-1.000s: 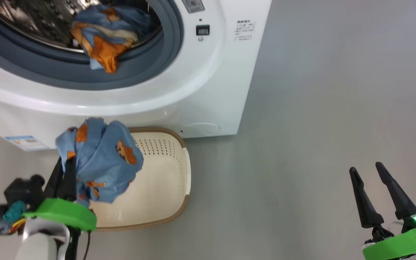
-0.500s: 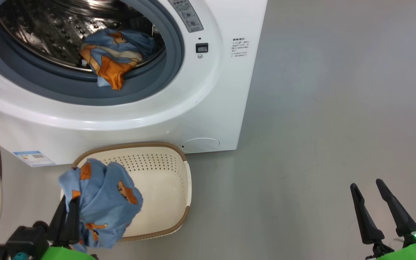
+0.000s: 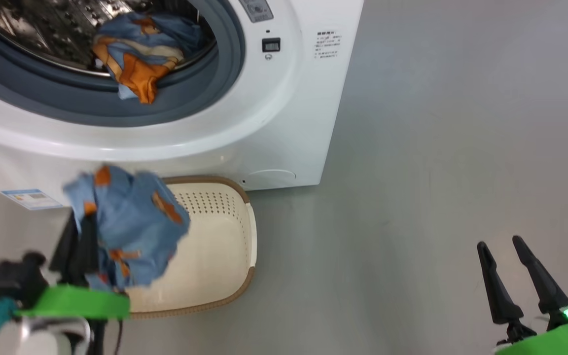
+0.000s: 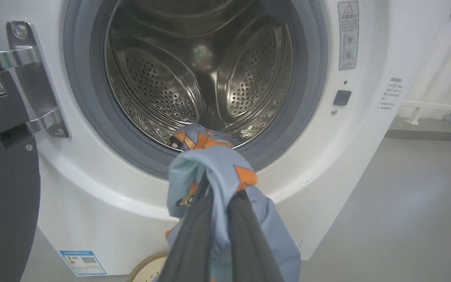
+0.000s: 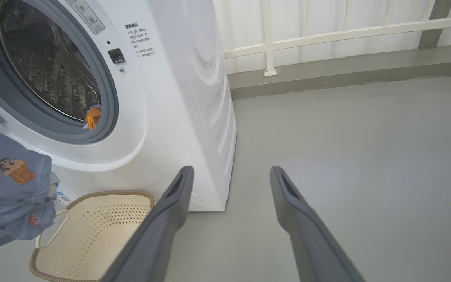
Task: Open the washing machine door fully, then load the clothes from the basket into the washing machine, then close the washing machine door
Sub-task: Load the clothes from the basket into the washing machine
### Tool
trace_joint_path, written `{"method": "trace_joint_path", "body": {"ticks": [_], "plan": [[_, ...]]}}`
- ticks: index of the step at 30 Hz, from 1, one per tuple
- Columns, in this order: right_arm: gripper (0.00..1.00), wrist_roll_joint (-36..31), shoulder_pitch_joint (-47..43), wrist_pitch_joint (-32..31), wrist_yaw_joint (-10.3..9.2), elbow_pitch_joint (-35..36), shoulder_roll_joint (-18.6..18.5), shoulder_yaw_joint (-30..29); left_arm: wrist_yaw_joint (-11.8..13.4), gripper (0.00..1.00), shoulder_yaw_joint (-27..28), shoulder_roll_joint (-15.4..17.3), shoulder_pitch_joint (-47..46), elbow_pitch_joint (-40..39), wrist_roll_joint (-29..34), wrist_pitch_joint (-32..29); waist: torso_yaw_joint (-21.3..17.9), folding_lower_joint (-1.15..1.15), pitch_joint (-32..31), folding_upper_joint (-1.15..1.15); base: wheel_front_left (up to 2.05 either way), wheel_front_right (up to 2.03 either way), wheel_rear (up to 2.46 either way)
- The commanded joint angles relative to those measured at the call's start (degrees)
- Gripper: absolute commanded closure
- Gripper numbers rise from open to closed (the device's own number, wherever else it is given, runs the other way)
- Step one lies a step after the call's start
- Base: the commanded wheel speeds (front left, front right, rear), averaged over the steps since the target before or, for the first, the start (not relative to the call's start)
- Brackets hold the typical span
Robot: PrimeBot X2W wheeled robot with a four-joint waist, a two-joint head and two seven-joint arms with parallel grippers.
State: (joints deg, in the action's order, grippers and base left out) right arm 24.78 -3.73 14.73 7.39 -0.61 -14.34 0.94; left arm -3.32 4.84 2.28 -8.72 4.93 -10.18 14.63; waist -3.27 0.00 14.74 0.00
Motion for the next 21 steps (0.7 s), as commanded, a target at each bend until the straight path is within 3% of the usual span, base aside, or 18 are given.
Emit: {"method": "trace_joint_path", "body": {"ticks": [1, 13, 21], "plan": [[0.00, -0.2, 1.7, 0.3, 0.10, 1.6, -0.8, 0.9, -0.1, 1.00, 2.3, 0.6, -3.6, -1.5, -0.2, 0.4, -0.4, 0.00, 1.5, 0.00, 0.00, 0.00, 0.00], [0.00, 0.3, 7.8, 0.3, 0.10, 1.4, 0.0, 3.1, -1.5, 1.00, 2.7, 5.8, -31.6, 7.2, 4.0, 0.4, -3.6, 0.00, 8.6, 0.00, 0.00, 0.00, 0.00], [0.00, 0.6, 10.0, 0.3, 0.10, 1.4, 1.1, 3.9, -2.7, 1.00, 1.8, 9.7, -44.6, 29.5, 5.0, 0.4, -6.2, 0.00, 11.9, 0.00, 0.00, 0.00, 0.00]]}}
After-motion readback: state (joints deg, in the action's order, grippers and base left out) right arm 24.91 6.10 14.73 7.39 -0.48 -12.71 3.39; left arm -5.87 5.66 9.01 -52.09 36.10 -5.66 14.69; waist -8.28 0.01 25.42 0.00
